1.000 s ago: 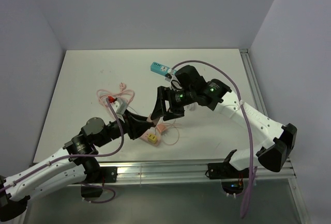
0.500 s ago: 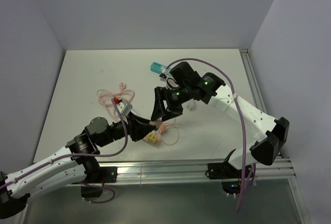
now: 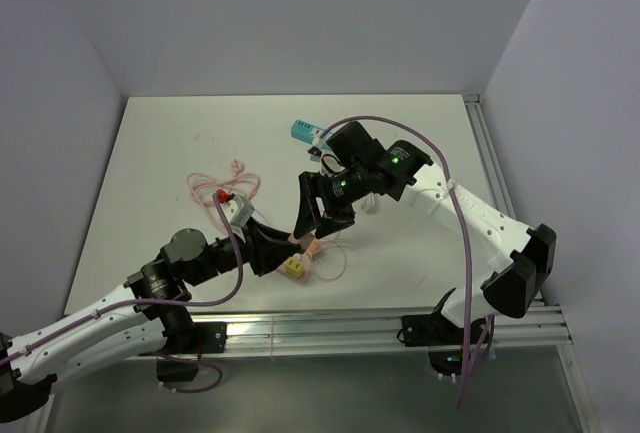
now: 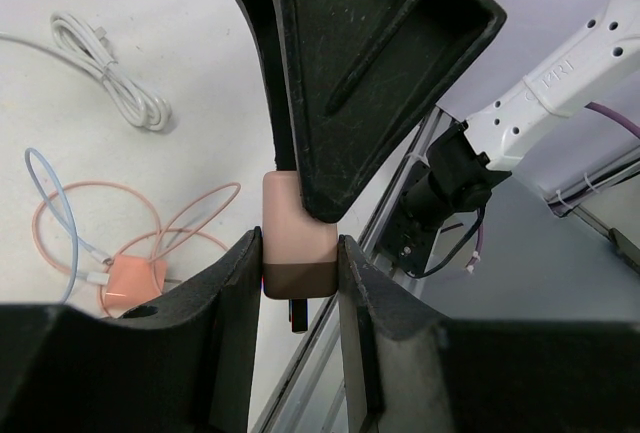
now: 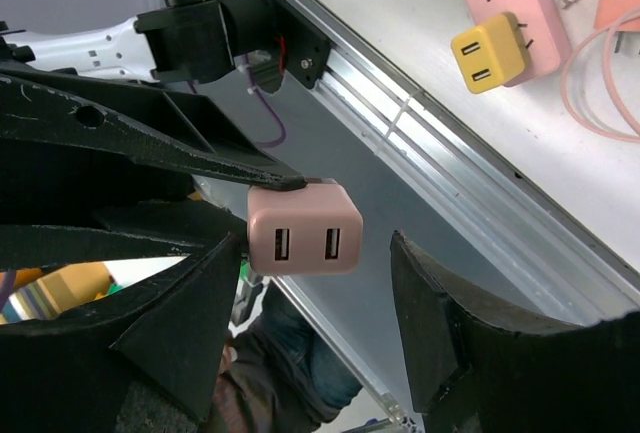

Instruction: Insert the plug

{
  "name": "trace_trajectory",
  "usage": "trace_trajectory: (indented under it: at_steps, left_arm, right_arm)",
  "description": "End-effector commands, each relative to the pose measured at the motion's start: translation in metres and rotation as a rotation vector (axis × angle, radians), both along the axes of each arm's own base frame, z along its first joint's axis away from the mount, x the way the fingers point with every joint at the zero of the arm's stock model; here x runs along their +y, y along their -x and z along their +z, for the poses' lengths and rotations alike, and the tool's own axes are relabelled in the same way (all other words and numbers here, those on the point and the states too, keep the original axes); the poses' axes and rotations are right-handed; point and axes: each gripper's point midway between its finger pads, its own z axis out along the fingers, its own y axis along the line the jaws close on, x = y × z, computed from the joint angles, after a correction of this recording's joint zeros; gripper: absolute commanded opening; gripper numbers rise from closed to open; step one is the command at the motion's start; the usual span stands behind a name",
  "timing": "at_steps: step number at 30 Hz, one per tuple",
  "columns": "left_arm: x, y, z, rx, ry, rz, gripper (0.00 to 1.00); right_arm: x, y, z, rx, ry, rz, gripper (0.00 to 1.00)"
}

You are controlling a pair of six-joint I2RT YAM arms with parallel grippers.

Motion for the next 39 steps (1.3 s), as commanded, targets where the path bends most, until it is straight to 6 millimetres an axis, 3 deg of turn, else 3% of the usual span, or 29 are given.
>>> trace_trajectory:
  at_steps: [1,14,22,23,25,26,29,31,32,36,38,39]
  left_arm:
    - [0.000,0.003,0.030,-0.060,0.059,-0.012,0.01]
    - [-0.003,0.006,0.029,-0.066,0.053,-0.021,0.01]
    - [-0.002,0.006,0.027,-0.066,0.048,-0.015,0.01]
    - [-0.001,0.006,0.029,-0.070,0.054,-0.012,0.01]
    - [-0.002,0.006,0.029,-0.069,0.053,-0.012,0.01]
    - [-0.002,0.007,0.027,-0.065,0.049,-0.015,0.01]
    - [-0.004,0.004,0.028,-0.043,0.037,-0.007,0.01]
    - [-0.005,0.005,0.027,-0.013,0.013,-0.010,0.07]
    - [-0.007,0.004,0.024,0.003,-0.002,-0.008,0.21]
    - [-0.006,0.004,0.026,0.024,0.019,-0.003,0.49]
    - [-0.003,0.006,0.031,0.027,0.041,0.003,0.86]
    - [-0.001,0.006,0.030,0.035,0.043,0.006,0.98]
  right_arm:
    - [0.006,0.006,0.004,0.032,-0.042,0.023,0.68]
    - [0.013,0.014,0.002,0.124,-0.066,0.049,0.62]
    - [0.014,0.018,0.001,0.149,-0.078,0.056,0.45]
    - [0.013,0.019,-0.001,0.155,-0.077,0.056,0.41]
    - [0.013,0.020,-0.005,0.163,-0.076,0.055,0.23]
    - [0.013,0.020,-0.006,0.165,-0.076,0.055,0.03]
    - [0.013,0.019,-0.008,0.146,-0.085,0.057,0.00]
    - [0.013,0.015,-0.008,0.116,-0.092,0.047,0.00]
    - [0.013,0.014,-0.008,0.105,-0.085,0.045,0.00]
    - [0.009,0.000,-0.004,-0.021,-0.070,0.021,0.00]
    - [0.003,-0.013,-0.005,-0.107,-0.036,-0.017,0.00]
    - [0.001,-0.017,-0.004,-0.153,-0.033,-0.013,0.00]
